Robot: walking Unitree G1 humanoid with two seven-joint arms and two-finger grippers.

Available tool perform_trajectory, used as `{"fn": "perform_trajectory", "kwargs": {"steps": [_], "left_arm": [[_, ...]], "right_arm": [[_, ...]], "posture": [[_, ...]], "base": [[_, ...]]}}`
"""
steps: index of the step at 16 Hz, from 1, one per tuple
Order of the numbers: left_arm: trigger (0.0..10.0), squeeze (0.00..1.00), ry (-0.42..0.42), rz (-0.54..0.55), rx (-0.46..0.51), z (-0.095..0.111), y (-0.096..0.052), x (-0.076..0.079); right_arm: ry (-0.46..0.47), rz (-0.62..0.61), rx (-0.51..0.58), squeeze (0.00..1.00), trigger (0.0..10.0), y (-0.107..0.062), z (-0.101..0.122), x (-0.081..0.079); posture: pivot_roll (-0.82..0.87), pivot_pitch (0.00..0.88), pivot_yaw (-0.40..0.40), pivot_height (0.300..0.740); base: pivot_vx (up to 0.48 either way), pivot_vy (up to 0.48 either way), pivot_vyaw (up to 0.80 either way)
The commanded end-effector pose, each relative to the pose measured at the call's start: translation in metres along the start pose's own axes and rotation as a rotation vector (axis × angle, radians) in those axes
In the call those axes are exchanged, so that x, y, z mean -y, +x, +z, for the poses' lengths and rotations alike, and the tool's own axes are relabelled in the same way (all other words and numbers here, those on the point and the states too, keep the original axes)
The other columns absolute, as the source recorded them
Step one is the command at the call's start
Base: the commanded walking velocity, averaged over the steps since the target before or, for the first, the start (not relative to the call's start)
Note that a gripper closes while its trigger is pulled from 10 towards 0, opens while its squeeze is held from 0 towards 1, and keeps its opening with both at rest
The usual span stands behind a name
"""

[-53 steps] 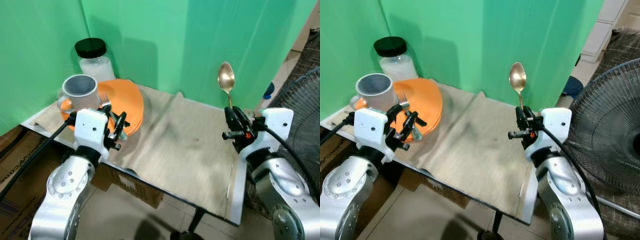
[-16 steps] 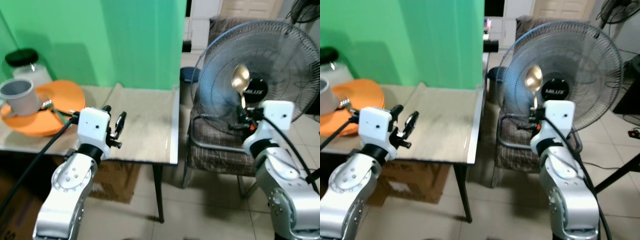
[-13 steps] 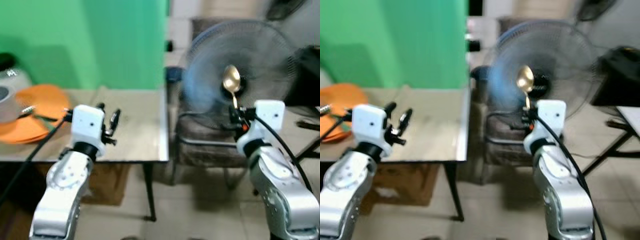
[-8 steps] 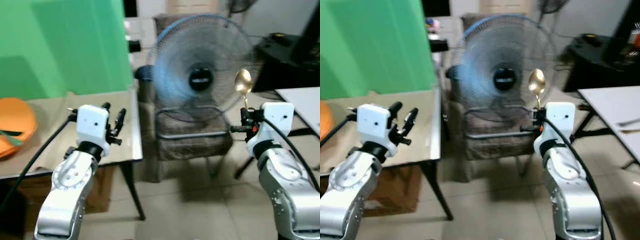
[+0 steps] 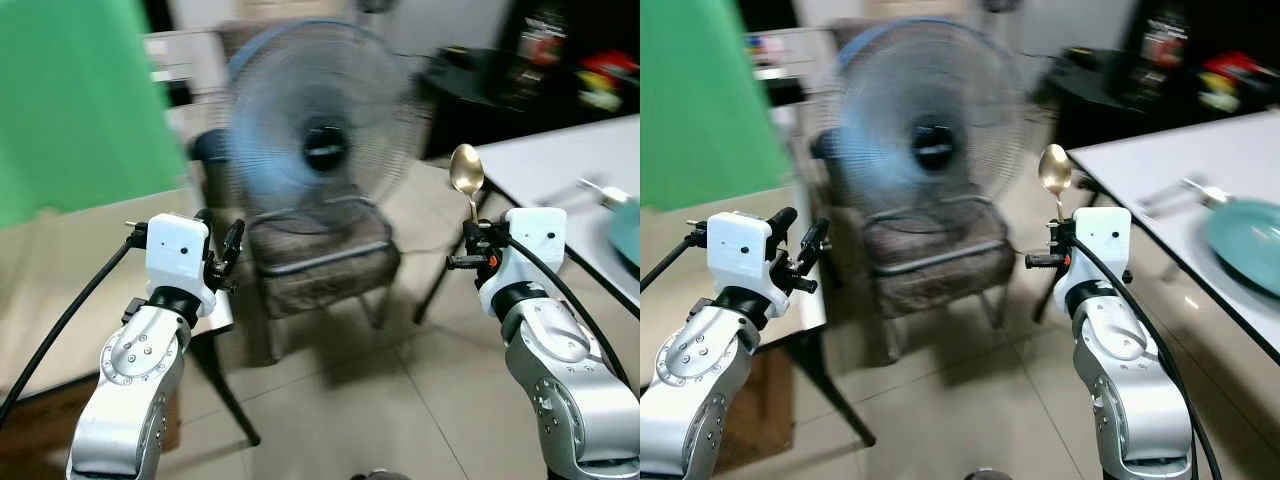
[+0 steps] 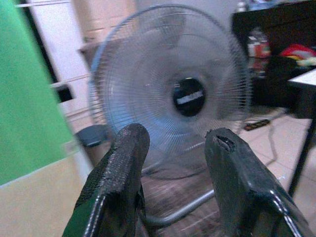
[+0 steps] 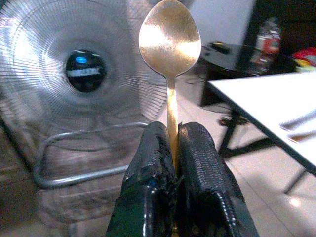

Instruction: Setting the table

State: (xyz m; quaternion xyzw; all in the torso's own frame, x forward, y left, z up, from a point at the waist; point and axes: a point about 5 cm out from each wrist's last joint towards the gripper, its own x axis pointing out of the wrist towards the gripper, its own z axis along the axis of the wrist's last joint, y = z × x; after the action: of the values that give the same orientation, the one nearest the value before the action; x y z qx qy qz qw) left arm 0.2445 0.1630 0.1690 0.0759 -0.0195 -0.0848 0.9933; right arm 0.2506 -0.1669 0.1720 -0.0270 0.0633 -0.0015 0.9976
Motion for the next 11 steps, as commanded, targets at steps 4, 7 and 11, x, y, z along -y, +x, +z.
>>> {"fn": "perform_trajectory", "kwargs": {"steps": [4,7,11], "left_arm": [[10.0,0.00,0.021,0.007,-0.006,-0.0009,0.0017,-0.0035],[10.0,0.00,0.025,0.008,0.002,0.0003,0.0021,-0.0033],[10.0,0.00,0.031,0.005,0.004,0.0004,0.0027,-0.0031]], "right_arm": [[0.001,-0.011,0.004,0.00,10.0,-0.0022,0.0022,0.0016],[0.001,-0.012,0.008,0.00,10.0,-0.0021,0.0028,0.0024],[0.001,-0.007,0.010,0.00,10.0,-0.0013,0.0035,0.0005]], "posture": [[-0.05,0.000,0.021,0.740],[-0.05,0.000,0.019,0.740],[-0.05,0.000,0.019,0.740]], "base": [[0.000,0.000,-0.80],[0.000,0.000,-0.80],[0.000,-0.128,-0.80]]}}
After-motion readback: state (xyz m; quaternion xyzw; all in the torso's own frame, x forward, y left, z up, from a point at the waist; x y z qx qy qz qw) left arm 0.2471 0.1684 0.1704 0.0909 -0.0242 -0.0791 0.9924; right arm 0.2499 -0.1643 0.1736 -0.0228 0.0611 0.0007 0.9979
